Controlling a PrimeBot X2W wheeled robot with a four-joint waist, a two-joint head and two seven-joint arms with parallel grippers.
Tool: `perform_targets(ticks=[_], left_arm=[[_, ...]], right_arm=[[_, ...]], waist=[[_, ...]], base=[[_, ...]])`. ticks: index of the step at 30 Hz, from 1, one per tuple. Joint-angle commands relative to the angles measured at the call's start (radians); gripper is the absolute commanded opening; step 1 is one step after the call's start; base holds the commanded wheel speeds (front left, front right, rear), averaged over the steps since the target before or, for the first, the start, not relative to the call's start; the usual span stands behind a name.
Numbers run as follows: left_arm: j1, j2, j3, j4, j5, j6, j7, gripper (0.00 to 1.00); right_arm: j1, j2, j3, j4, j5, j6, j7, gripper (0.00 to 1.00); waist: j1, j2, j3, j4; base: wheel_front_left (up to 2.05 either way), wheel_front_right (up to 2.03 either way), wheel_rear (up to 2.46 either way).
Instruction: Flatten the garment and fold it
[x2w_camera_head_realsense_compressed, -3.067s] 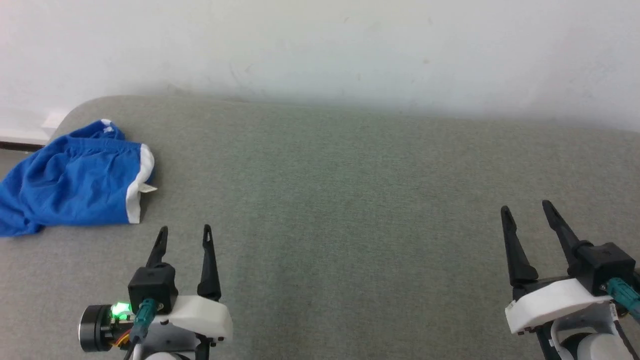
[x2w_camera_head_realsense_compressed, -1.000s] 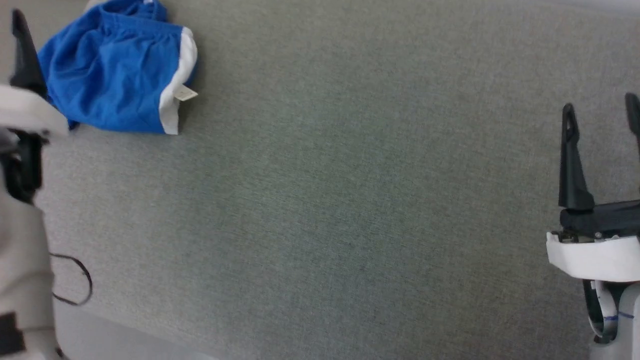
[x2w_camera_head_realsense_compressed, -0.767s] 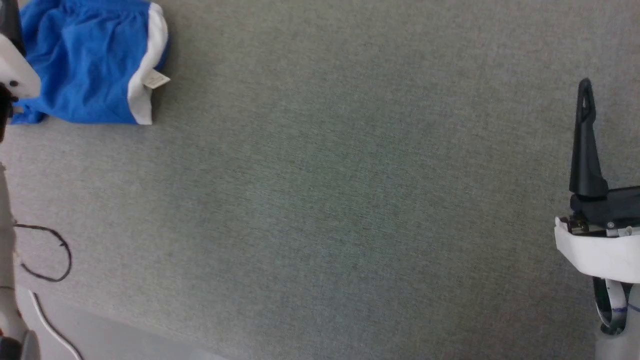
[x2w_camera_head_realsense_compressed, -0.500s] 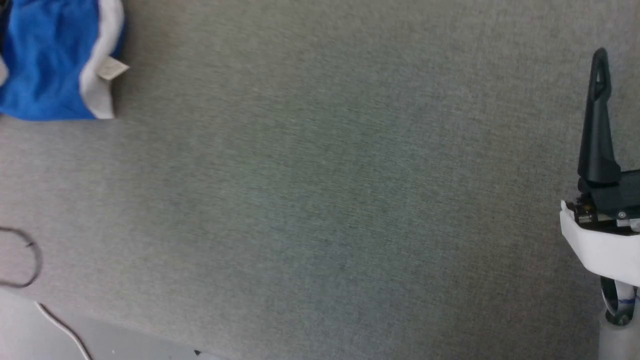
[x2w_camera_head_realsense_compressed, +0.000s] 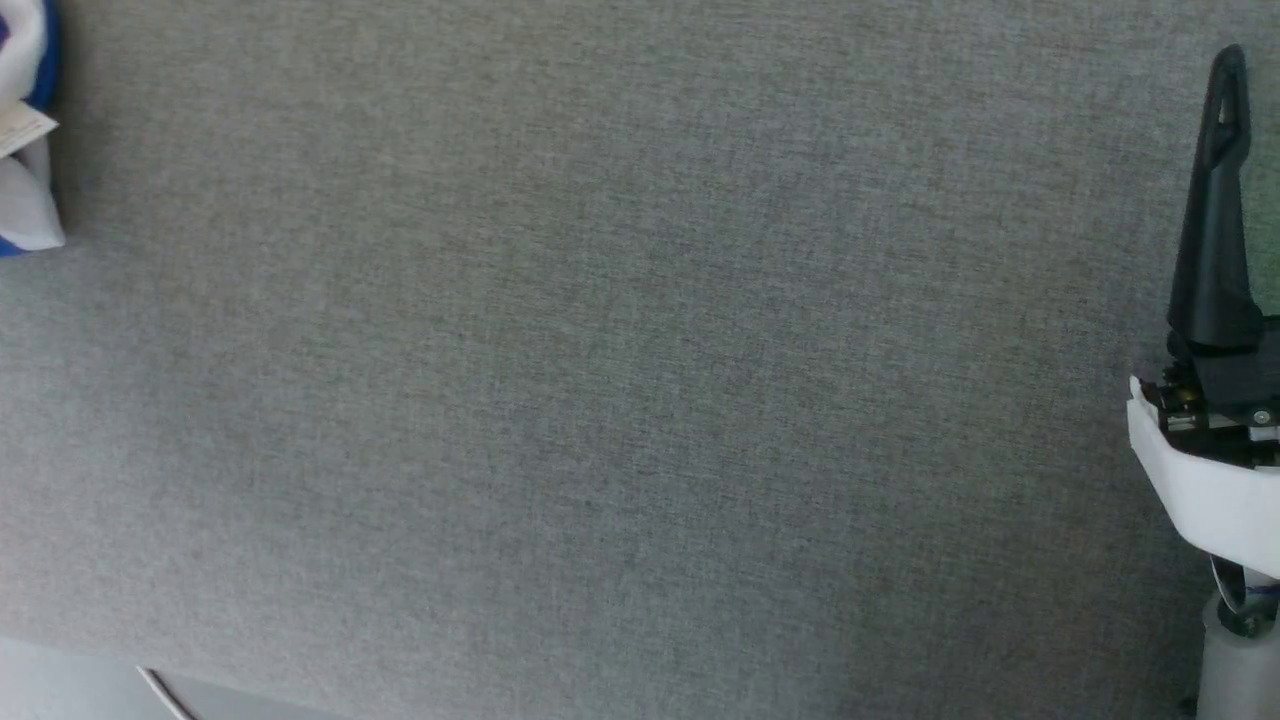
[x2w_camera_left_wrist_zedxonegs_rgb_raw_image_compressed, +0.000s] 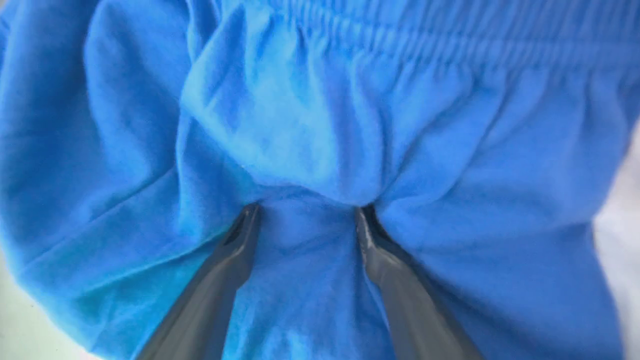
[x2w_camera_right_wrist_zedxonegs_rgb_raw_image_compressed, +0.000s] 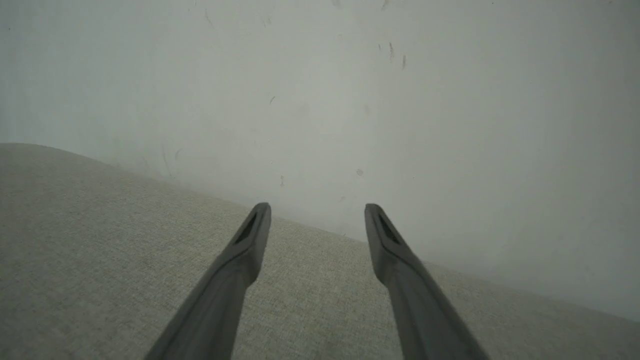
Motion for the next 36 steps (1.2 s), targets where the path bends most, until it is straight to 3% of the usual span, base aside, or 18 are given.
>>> perform_targets(ticks=[1, 2, 12, 20, 30, 36], left_arm=[[0.034, -0.058, -0.050, 0.018, -0.004, -0.007, 0.007, 0.92], [0.036, -0.056, -0.066, 0.016, -0.010, -0.007, 0.008, 0.00], [-0.020, 0.040, -0.179, -0.024, 0.018, -0.007, -0.089, 0.00], [-0.116, 0.089, -0.342, -0.205, 0.076, -0.007, -0.180, 0.00], [-0.282, 0.045, -0.609, -0.468, 0.078, -0.007, -0.201, 0.00], [-0.360, -0.049, -0.782, -0.547, 0.042, -0.007, -0.249, 0.00]], right_arm=[[-0.007, -0.003, -0.001, 0.003, -0.010, -0.002, -0.005, 1.00], [-0.005, -0.003, -0.002, 0.007, -0.010, -0.002, -0.005, 1.00], [0.025, 0.003, -0.015, 0.064, 0.006, -0.002, -0.005, 1.00], [0.098, 0.008, -0.047, 0.132, 0.063, -0.002, -0.005, 1.00], [0.172, 0.009, -0.069, 0.196, 0.142, -0.002, -0.005, 1.00], [0.195, 0.009, -0.070, 0.219, 0.172, -0.002, -0.005, 1.00]], waist=[[0.0003, 0.0000, 0.002, -0.006], [0.0003, 0.0000, -0.004, -0.006], [0.0003, 0.0000, -0.150, -0.006], [0.0003, 0.0000, -0.330, -0.019], [0.0003, 0.0000, -0.488, -0.098], [0.0003, 0.0000, -0.536, -0.195]], base=[[0.00, 0.00, 0.00], [0.00, 0.00, 0.00], [0.00, 0.00, 0.00], [0.00, 0.00, 0.00], [0.00, 0.00, 0.00], [0.00, 0.00, 0.00]])
